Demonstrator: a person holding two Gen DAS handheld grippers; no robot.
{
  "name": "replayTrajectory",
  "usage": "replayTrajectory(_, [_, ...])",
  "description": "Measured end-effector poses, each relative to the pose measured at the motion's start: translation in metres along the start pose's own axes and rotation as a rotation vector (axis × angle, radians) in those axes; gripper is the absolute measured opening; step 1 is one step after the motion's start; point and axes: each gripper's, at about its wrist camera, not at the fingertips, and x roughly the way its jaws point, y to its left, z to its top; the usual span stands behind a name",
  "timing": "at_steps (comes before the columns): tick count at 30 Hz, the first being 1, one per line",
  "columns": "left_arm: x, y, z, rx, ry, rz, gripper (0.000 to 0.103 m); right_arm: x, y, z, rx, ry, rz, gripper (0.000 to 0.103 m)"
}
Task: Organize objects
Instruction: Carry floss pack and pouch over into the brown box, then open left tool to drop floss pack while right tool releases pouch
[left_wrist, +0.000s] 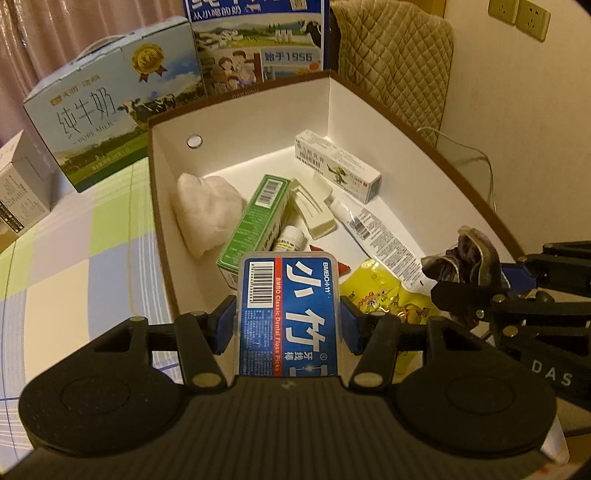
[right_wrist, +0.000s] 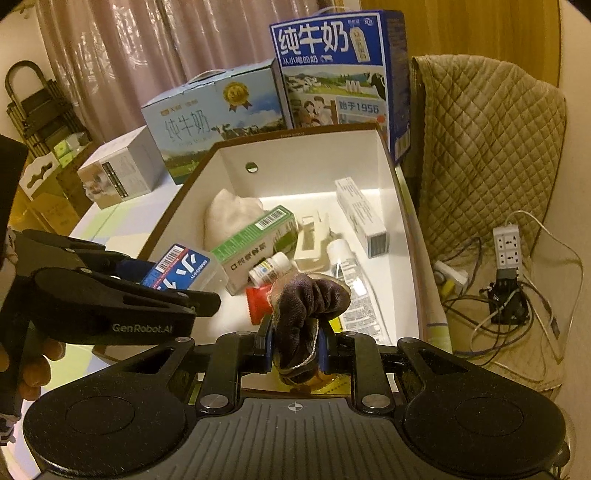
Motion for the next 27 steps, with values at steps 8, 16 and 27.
replayTrajectory(8, [0.017, -0.001, -0.003, 0.015, 0.033, -0.013, 0.053, 0.006, -0.005, -0.002, 0.014, 0.010, 0.010, 0.019])
replayTrajectory(16, [0.017, 0.003, -0.002, 0.025, 0.029, -0.005, 0.062, 0.008, -0.004, -0.001, 0.010, 0.013, 0.032, 0.019])
replayTrajectory(27, [0.004, 0.014, 0.002, 0.006, -0.002, 0.000, 0.065, 0.019, 0.013, 0.000, -0.043, 0.001, 0.034, 0.027])
